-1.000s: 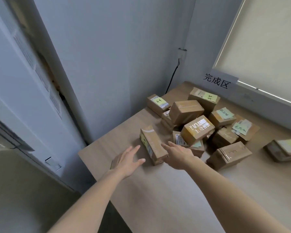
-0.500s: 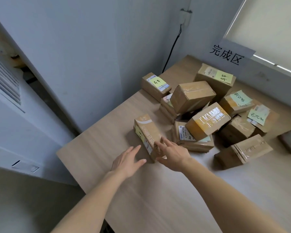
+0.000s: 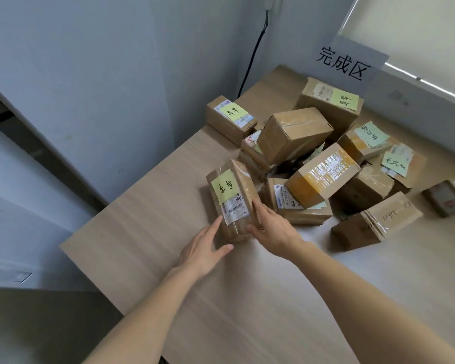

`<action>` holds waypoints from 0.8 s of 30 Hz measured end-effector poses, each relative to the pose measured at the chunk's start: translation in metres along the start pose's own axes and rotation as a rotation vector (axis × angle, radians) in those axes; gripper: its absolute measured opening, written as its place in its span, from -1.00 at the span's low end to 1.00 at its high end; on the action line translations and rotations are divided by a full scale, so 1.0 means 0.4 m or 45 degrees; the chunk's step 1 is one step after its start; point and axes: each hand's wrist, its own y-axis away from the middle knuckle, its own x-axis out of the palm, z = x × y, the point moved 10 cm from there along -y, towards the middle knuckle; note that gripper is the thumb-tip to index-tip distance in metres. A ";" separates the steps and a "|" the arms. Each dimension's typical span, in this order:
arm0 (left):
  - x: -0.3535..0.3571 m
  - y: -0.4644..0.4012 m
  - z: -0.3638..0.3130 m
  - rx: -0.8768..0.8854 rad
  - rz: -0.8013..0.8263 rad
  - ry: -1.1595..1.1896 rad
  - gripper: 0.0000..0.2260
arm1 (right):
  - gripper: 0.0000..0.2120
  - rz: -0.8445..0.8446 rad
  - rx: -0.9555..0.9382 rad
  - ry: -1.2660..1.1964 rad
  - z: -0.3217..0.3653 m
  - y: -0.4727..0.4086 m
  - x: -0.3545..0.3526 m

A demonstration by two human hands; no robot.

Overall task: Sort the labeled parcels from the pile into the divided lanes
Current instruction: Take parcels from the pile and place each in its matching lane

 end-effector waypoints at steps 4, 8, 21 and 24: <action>0.006 -0.017 0.008 0.039 -0.045 0.070 -0.26 | -0.20 0.037 0.006 -0.118 -0.014 -0.003 0.041; 0.001 -0.036 0.016 0.065 -0.070 0.139 -0.30 | -0.21 0.113 0.013 -0.158 -0.017 -0.002 0.103; -0.009 -0.100 0.026 0.156 -0.108 0.373 -0.21 | -0.02 0.177 -0.076 -0.308 -0.034 -0.052 0.155; -0.004 -0.098 0.020 0.161 -0.112 0.367 -0.17 | -0.04 0.159 -0.102 -0.307 -0.037 -0.049 0.163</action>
